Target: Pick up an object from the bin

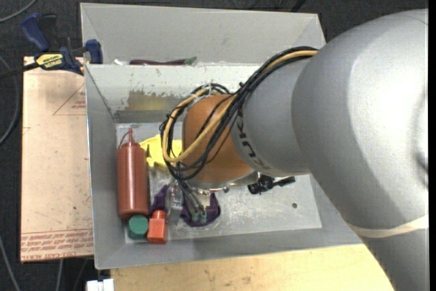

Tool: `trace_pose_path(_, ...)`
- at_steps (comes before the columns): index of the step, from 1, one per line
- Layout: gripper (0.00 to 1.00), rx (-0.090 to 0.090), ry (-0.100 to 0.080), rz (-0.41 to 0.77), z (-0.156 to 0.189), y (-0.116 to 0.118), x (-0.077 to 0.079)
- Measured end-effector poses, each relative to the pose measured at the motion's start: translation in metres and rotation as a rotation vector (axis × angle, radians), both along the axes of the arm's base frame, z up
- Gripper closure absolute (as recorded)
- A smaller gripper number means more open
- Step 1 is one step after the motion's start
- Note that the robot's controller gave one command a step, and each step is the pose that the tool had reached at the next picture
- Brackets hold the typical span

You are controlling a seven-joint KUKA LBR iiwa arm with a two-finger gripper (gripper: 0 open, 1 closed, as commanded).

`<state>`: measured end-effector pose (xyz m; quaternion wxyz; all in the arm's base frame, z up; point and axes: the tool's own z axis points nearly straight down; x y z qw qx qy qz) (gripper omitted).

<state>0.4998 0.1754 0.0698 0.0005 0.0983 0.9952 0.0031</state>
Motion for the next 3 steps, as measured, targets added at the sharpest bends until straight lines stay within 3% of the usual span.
trace_pose_path(3,1.00,0.000,0.001,-0.001,0.021,0.000,0.000)
